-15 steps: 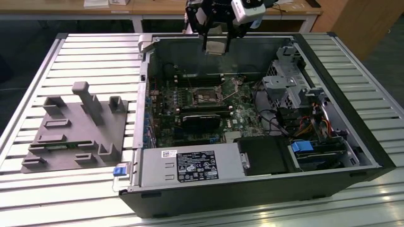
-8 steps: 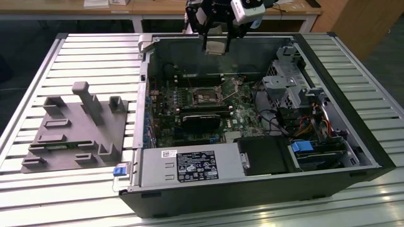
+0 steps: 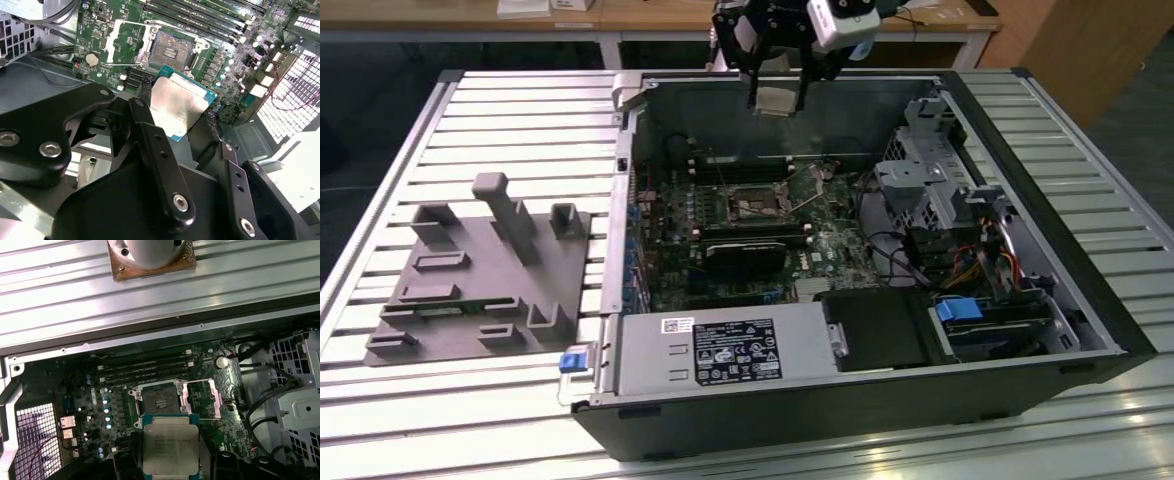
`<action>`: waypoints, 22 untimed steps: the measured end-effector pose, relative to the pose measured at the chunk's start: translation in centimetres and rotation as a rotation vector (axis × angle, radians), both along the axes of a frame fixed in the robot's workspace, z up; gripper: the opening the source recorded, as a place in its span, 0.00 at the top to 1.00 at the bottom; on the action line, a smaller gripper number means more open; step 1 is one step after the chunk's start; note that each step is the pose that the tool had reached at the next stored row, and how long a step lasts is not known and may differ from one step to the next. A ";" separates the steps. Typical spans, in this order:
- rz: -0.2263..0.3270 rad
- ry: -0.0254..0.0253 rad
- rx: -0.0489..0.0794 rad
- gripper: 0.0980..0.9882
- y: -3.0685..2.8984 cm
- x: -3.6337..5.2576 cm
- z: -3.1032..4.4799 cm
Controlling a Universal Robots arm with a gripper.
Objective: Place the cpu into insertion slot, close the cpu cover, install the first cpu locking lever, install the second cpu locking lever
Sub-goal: 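Place the cpu into insertion slot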
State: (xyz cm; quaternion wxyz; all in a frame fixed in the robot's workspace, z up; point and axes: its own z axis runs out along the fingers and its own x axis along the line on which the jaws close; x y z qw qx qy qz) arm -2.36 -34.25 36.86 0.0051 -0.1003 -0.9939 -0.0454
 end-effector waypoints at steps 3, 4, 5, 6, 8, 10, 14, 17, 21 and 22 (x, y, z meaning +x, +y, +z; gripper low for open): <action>-0.004 0.0000 0.000 0.51 0.00 0.00 0.00; -0.005 0.0000 0.000 0.51 0.00 0.00 0.00; -0.006 0.0000 0.000 0.51 0.00 0.00 0.00; -0.008 0.0000 0.000 0.51 0.00 0.00 0.00; -0.010 0.0000 0.000 0.51 0.00 0.00 0.00; -0.013 0.0000 0.000 0.51 0.00 0.00 0.00; -0.017 0.0000 0.000 0.51 0.00 0.00 0.00; -0.021 0.0000 0.000 0.51 0.00 0.00 0.00; -0.026 0.0000 0.000 0.51 0.00 0.00 0.00; -0.027 0.0000 0.000 0.51 0.00 -0.01 -0.01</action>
